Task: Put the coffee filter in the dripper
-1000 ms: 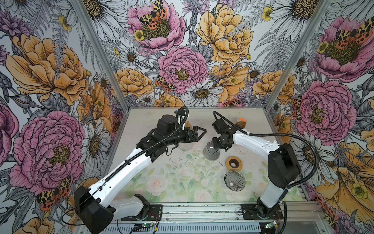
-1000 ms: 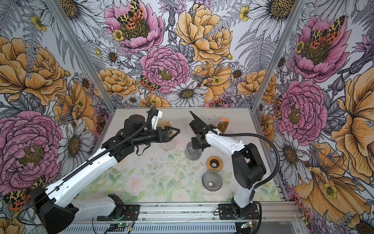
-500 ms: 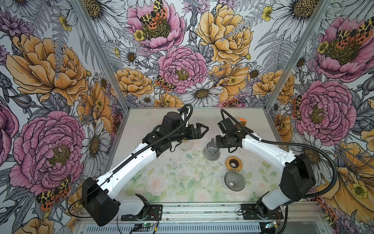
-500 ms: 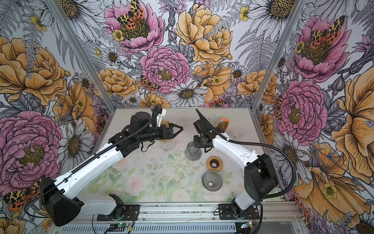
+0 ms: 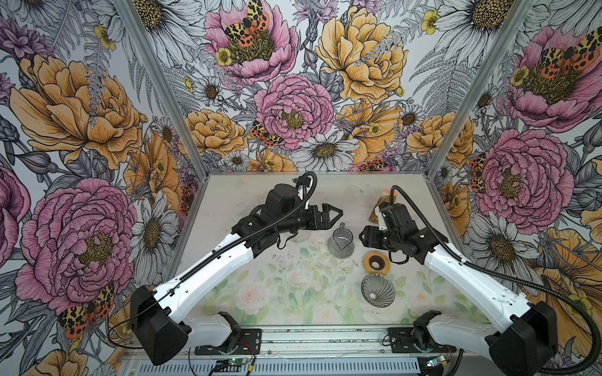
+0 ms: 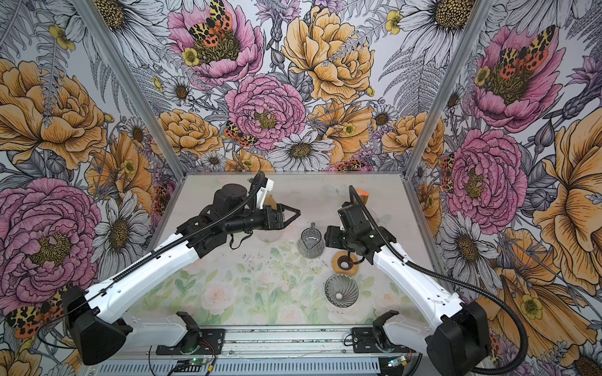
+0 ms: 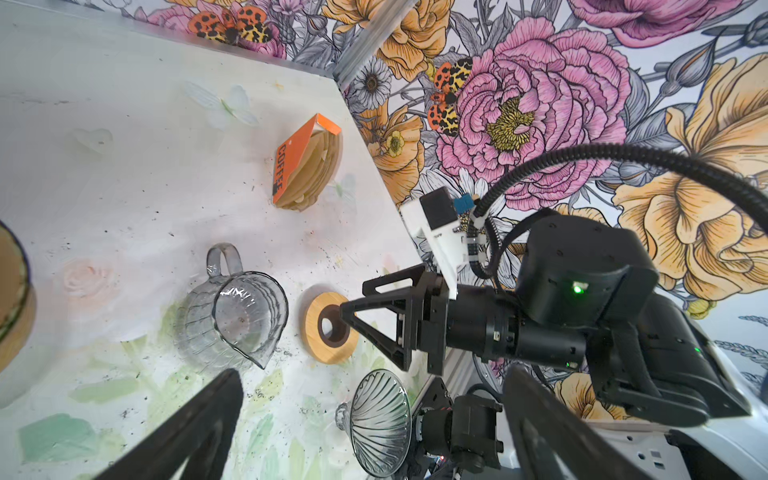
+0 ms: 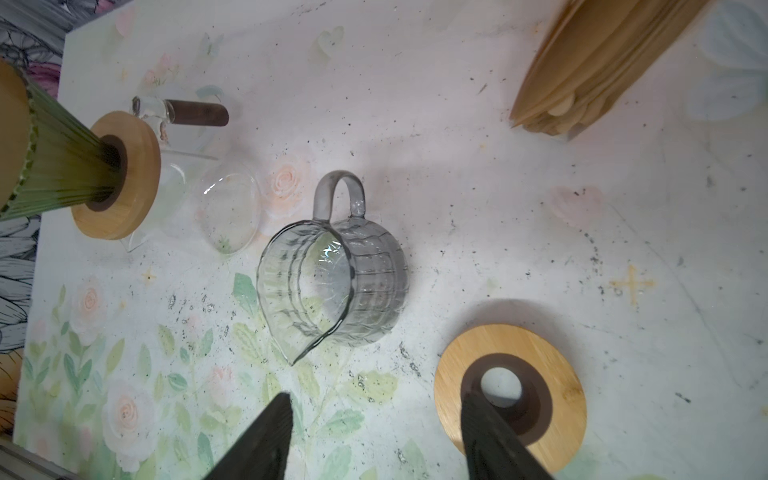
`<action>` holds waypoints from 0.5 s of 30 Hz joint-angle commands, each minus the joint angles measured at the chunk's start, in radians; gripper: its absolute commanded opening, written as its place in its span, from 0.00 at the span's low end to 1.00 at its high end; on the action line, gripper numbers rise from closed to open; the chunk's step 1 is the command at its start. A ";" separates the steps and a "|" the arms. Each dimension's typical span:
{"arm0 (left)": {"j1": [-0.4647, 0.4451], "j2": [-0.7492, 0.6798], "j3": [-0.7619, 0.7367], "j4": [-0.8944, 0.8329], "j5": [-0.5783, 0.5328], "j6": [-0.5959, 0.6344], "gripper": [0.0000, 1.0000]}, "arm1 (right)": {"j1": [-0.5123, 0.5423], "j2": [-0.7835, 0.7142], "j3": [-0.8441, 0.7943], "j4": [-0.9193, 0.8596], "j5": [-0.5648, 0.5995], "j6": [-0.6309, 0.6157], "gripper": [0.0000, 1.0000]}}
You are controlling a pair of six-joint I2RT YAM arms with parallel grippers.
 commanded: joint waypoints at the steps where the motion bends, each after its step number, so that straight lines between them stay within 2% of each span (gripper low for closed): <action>1: -0.025 0.032 -0.012 0.040 0.008 -0.002 0.99 | -0.073 -0.059 -0.065 0.002 -0.108 0.029 0.69; 4: -0.041 0.069 -0.003 0.061 0.003 -0.026 0.99 | -0.123 -0.102 -0.117 0.000 -0.127 0.039 0.70; 8: -0.101 0.127 0.028 0.065 -0.062 -0.059 0.99 | -0.197 -0.121 -0.175 0.003 -0.178 0.054 0.80; 12: -0.163 0.216 0.077 0.069 -0.089 -0.079 0.99 | -0.281 -0.136 -0.229 0.018 -0.232 0.033 0.81; 15: -0.188 0.301 0.113 0.071 -0.089 -0.127 0.99 | -0.358 -0.149 -0.279 0.048 -0.329 0.019 0.80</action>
